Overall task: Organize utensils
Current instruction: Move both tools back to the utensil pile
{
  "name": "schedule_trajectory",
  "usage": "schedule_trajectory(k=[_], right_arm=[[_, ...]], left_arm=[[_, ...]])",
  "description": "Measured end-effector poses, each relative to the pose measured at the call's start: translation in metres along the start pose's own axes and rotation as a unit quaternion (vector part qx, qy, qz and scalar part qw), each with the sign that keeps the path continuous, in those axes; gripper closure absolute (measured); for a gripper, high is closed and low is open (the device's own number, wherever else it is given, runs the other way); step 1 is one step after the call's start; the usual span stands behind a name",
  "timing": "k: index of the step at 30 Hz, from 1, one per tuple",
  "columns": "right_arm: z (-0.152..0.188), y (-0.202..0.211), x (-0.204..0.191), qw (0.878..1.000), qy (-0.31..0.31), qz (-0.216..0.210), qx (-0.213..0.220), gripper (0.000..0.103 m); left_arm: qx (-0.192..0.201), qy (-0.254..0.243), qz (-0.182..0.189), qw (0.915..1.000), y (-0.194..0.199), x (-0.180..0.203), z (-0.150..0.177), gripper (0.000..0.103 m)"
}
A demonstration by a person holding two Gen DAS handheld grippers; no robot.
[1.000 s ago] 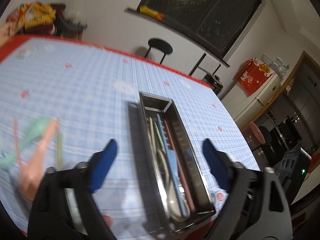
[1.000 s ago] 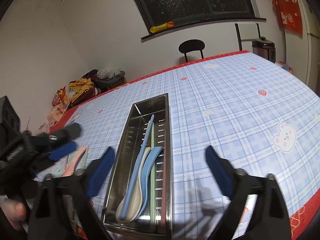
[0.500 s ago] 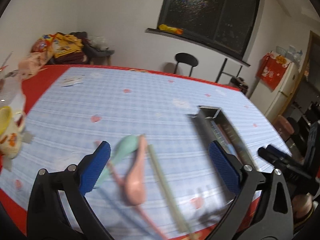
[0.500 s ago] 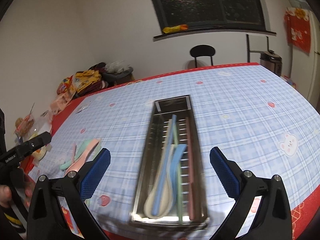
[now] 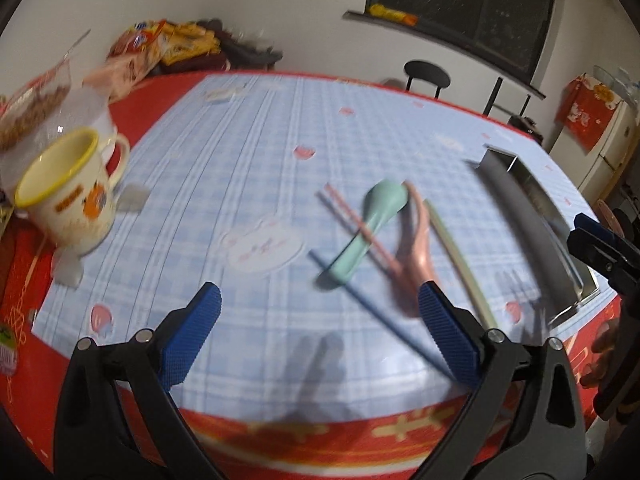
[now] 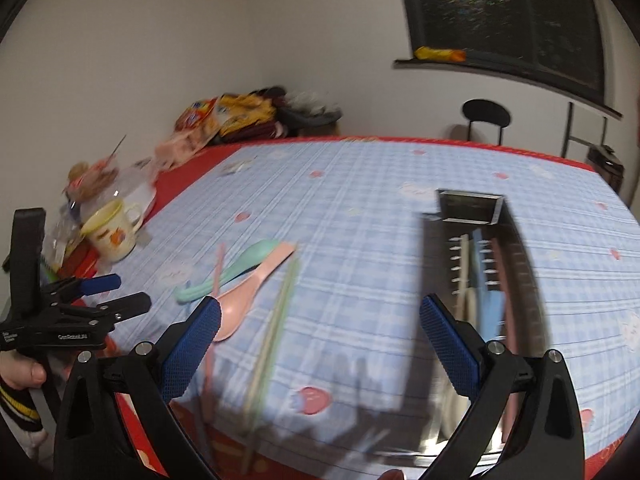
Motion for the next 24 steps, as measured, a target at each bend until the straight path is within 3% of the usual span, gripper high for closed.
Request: schedule_trajectory(k=[4,9,15,16,18,20,24], right_arm=[[0.009,-0.016,-0.016,0.998,0.035,0.035,-0.024,0.006],[0.021,-0.031,-0.027,0.997,0.044,0.036,-0.054,0.006],[0.031,-0.039,-0.025,0.997,0.046,0.023,-0.059,0.007],[0.031,-0.04,-0.024,0.997,0.04,0.015,-0.059,0.01],[0.032,-0.041,-0.021,0.998,0.03,0.0,-0.061,0.029],[0.033,-0.043,-0.021,0.998,0.026,-0.009,-0.065,0.039],[0.036,-0.047,-0.021,0.997,0.02,-0.029,-0.072,0.063]], left_arm=[[-0.024,-0.019,-0.005,0.9995,-0.007,0.003,0.008,0.006],[-0.044,-0.047,-0.024,0.9977,-0.021,0.014,0.012,0.006],[-0.054,-0.039,-0.03,0.9974,-0.03,0.015,0.009,0.006],[-0.054,-0.036,-0.028,0.9975,-0.031,0.014,0.009,0.007],[-0.054,-0.035,-0.028,0.9975,-0.03,0.015,0.008,0.01],[-0.058,-0.034,-0.028,0.9974,-0.031,0.016,0.007,0.026],[-0.066,-0.033,-0.014,0.9972,-0.034,0.025,0.011,0.034]])
Point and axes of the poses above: each gripper's, at about its wrist camera, not at the fingertips, and y roughly against the way its jaws point, x to its right, z to its underside, the point moved 6 cm from there along -y, roughly the way its jaws point, and after that the axes turned 15 degrees about z, right-handed, at the moved point
